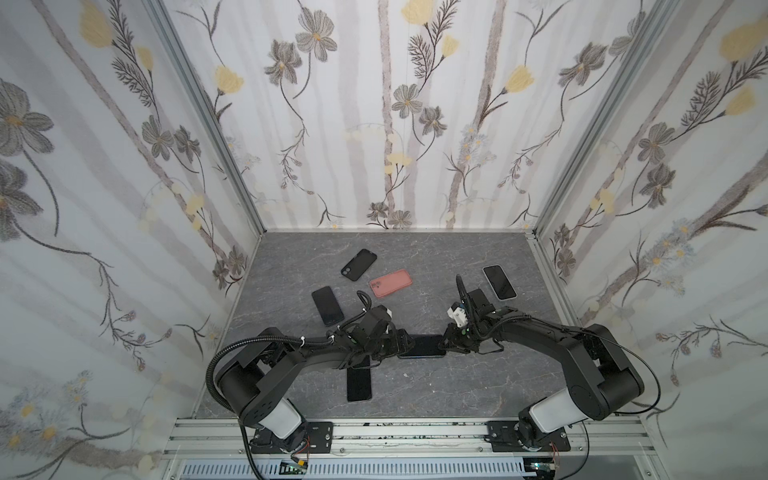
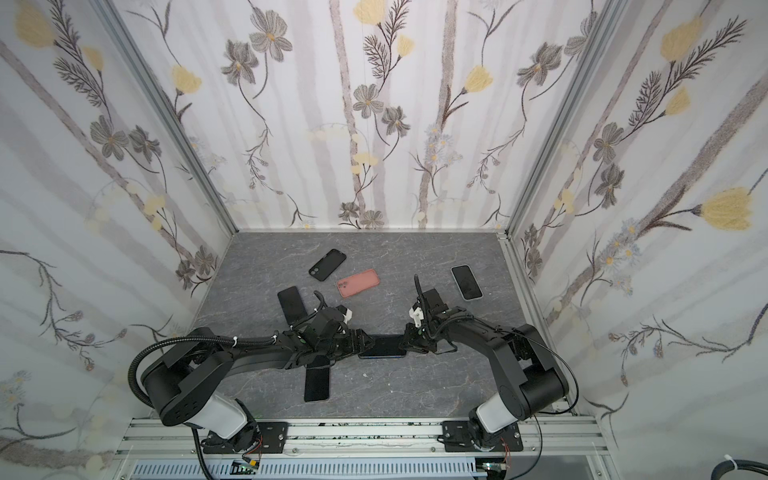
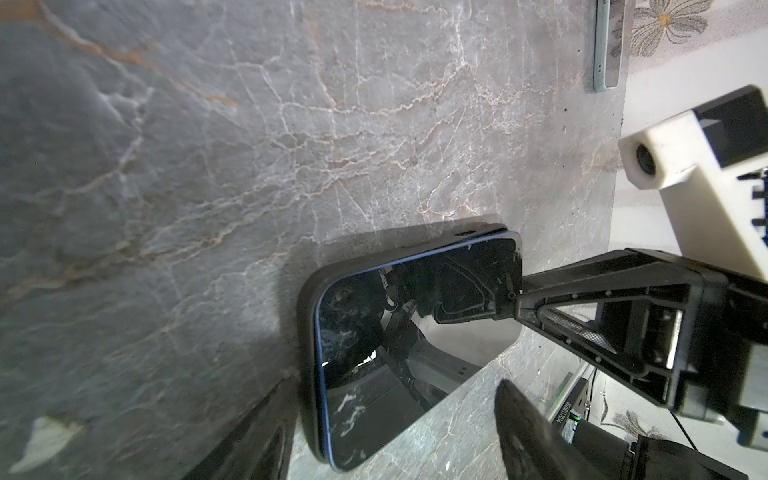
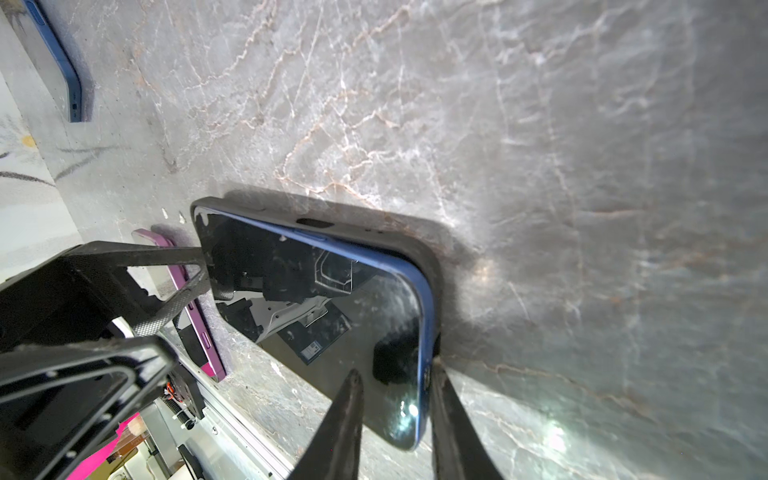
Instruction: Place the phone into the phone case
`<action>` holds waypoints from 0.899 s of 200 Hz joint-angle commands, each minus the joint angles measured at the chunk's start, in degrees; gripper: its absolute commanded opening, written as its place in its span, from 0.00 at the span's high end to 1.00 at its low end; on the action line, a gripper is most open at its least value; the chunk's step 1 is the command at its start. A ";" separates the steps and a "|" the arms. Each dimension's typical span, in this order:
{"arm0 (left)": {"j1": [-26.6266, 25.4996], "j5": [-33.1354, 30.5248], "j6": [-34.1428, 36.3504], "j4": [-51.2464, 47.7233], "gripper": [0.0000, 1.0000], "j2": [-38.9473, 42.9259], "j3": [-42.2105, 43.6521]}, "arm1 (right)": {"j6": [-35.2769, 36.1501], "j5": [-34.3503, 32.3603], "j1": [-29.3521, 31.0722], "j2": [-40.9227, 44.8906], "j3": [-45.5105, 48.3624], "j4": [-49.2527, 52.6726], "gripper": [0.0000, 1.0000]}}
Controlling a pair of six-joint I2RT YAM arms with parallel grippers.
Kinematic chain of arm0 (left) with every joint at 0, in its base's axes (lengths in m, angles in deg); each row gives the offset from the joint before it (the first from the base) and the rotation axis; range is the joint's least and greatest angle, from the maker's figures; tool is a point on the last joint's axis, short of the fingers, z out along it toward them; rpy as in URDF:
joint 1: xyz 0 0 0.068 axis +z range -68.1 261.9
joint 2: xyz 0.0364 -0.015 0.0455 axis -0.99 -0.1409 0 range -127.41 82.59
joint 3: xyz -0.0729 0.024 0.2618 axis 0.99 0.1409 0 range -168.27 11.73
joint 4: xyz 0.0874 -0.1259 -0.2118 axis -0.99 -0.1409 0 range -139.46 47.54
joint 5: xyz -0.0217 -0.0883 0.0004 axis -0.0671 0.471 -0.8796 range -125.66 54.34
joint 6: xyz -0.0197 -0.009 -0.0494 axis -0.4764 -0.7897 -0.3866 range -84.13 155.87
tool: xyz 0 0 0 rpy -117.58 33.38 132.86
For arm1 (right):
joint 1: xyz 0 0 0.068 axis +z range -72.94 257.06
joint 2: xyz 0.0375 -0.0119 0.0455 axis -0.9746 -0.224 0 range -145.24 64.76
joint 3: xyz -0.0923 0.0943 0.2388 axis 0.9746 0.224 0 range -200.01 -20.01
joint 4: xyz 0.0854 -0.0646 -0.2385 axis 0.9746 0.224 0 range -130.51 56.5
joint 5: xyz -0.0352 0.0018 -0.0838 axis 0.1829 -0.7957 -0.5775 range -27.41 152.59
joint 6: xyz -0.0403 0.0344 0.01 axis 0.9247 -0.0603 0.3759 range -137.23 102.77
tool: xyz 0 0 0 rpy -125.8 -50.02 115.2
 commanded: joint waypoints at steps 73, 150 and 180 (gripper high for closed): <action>-0.01 -2.31 1.70 -4.95 0.24 5.02 1.01 | 1.19 -1.93 -0.31 2.17 -2.65 3.21 0.65; 0.17 -2.28 3.39 -7.85 0.33 4.92 -1.12 | 3.03 -4.28 -4.08 5.61 -3.89 5.52 0.71; 0.19 -1.96 4.08 -9.09 0.37 5.14 -1.63 | 4.81 -3.70 -4.80 4.61 -3.50 6.63 0.76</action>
